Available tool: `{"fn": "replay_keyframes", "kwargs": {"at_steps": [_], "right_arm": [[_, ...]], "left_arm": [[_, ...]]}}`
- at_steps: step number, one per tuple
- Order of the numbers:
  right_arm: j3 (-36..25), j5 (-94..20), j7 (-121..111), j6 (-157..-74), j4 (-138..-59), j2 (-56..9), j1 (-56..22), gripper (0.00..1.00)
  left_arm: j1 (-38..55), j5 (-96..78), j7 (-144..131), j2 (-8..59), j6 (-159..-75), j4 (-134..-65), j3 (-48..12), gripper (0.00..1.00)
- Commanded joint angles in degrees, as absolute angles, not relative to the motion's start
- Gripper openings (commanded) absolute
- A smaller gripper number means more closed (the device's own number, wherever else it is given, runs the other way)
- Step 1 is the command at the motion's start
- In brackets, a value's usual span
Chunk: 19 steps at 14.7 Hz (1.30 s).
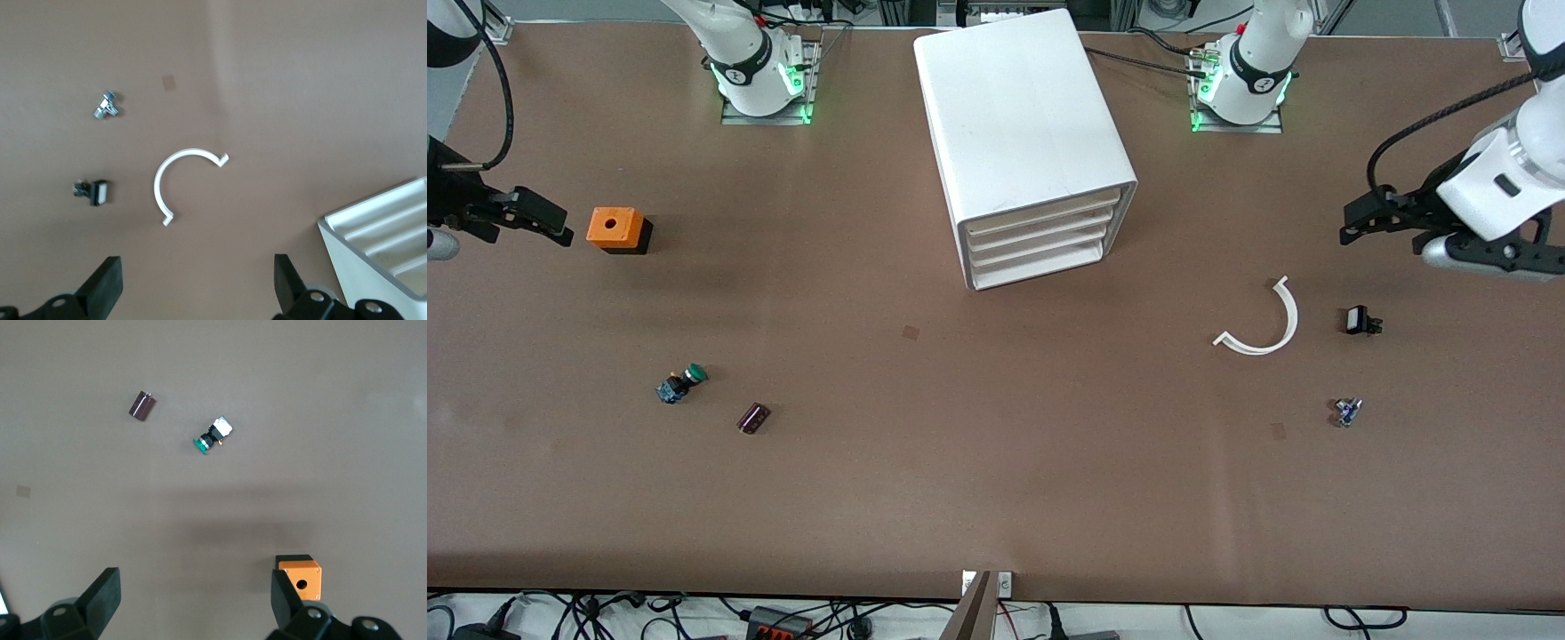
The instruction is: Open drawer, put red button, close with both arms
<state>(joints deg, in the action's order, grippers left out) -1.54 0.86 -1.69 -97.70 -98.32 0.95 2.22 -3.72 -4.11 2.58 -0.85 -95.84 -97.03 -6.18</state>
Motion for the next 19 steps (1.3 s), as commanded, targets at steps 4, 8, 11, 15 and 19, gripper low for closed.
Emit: {"fn": "replay_keyframes", "kwargs": {"at_steps": [4,8,11,15,19], "right_arm": [[-1.14,1.5,-1.76,-96.77,-98.27,2.99,2.37,1.0],[-1.41,1.23,-2.28,-96.68,-98.09,2.55,2.38,1.0],[-1.14,1.67,-2.64,-95.8,-98.35,2.64,2.37,1.0],[-1.14,1.76,-2.64,-95.62,-98.17,2.55,2.37,1.0],[-1.23,1.76,-2.55,-94.93,-98.26,2.55,2.63,1.0]], "left_arm": [[1.14,0.0,3.69,-5.45,-99.14,-101.43,-1.58,1.0],[0.97,0.17,3.34,-0.02,-94.24,-93.89,-2.11,1.0],[0.88,0.18,3.6,3.51,-92.29,-89.3,-2.02,1.0],[0.79,0.09,3.69,3.6,-92.11,-89.03,-1.76,1.0],[0.88,0.09,3.52,3.6,-92.11,-89.03,-2.02,1.0]]}}
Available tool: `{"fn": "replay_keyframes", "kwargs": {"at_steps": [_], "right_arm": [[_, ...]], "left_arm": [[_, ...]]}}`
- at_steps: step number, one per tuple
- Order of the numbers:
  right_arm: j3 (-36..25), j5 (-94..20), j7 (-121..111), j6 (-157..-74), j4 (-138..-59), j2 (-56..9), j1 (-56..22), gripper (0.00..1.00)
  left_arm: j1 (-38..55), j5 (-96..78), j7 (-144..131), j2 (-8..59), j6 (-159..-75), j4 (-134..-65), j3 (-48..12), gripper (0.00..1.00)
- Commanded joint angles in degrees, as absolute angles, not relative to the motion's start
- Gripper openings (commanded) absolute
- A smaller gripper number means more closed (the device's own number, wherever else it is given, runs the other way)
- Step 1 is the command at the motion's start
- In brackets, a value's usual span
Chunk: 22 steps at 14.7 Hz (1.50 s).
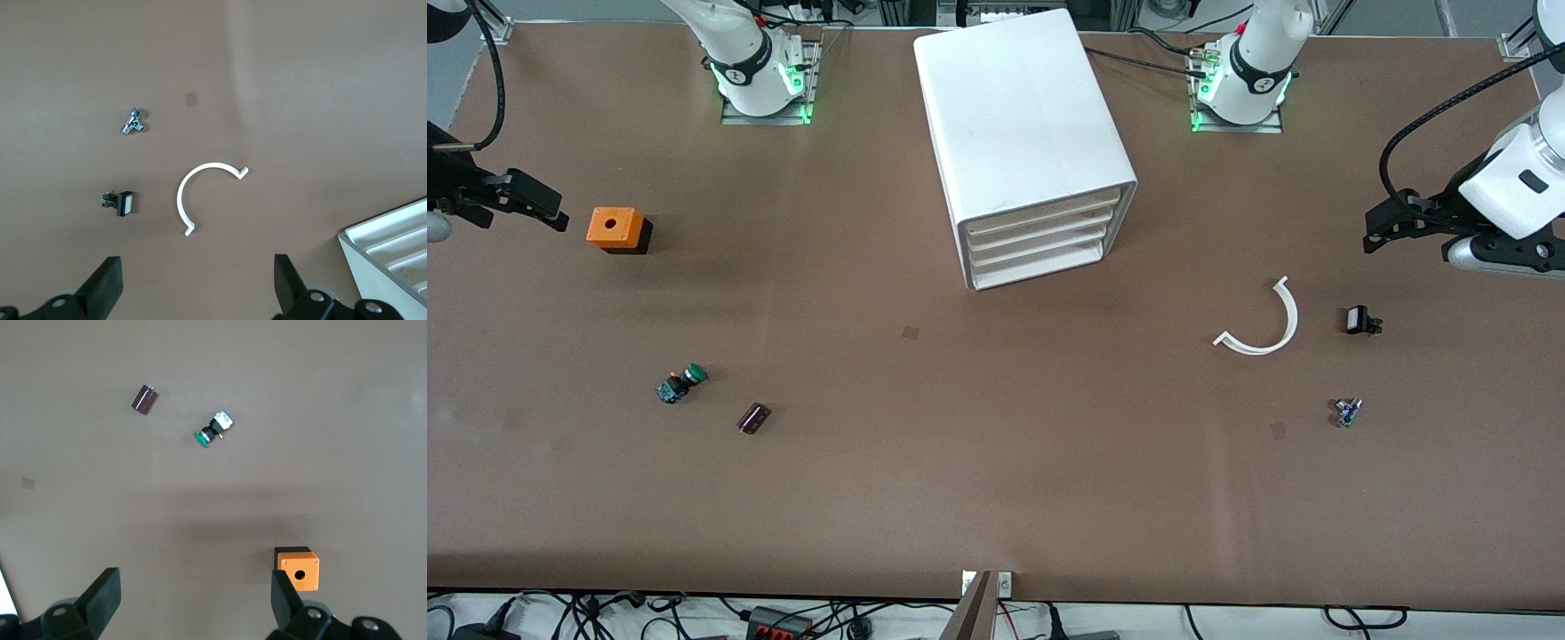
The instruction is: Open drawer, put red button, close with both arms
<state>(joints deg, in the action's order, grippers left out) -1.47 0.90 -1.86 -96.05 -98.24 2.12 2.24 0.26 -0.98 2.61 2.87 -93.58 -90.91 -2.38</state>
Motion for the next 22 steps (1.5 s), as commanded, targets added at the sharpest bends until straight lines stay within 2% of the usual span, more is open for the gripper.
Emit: {"fn": "replay_keyframes", "kwargs": {"at_steps": [1,22], "right_arm": [[-1.32,1.67,-2.55,-94.49,-98.35,2.46,2.72,1.0],[-1.49,1.67,-2.46,-96.33,-98.44,1.49,2.81,1.0]], "left_arm": [[0.88,0.09,3.52,3.52,-92.11,-89.03,-2.02,1.0],[1.05,0.09,3.43,3.52,-91.67,-88.95,-2.2,1.0]]}}
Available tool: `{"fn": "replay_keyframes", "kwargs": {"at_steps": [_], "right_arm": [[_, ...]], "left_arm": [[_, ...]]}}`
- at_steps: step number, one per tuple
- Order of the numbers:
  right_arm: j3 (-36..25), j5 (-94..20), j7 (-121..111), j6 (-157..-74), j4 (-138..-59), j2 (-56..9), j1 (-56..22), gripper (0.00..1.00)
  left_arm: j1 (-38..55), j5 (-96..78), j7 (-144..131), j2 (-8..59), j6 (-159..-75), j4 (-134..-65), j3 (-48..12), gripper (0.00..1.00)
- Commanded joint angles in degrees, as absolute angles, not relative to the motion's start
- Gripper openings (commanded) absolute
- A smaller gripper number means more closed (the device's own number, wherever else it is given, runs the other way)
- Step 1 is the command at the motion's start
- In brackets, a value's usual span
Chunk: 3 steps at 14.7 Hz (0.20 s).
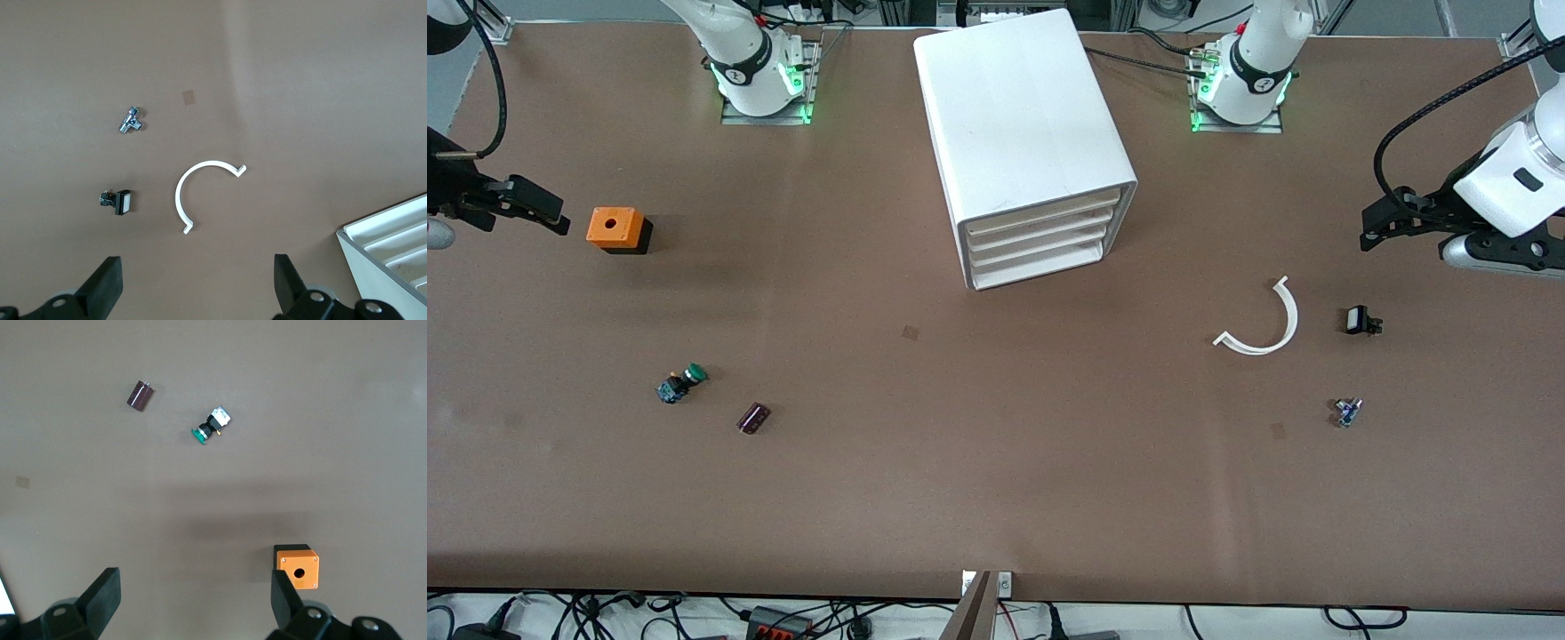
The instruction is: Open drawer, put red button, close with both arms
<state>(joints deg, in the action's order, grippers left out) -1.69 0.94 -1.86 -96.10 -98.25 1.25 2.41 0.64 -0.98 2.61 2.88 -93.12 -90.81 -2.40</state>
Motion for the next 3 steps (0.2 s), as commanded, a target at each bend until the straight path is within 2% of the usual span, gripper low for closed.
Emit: {"fn": "replay_keyframes", "kwargs": {"at_steps": [1,3], "right_arm": [[-1.49,1.67,-2.46,-96.42,-98.52,1.49,2.81,1.0],[-1.49,1.67,-2.46,-96.5,-98.53,1.49,2.81,1.0]], "left_arm": [[1.05,0.09,3.43,3.52,-91.5,-88.95,-2.2,1.0],[1.05,0.09,3.51,3.52,-91.41,-88.95,-2.2,1.0]]}}
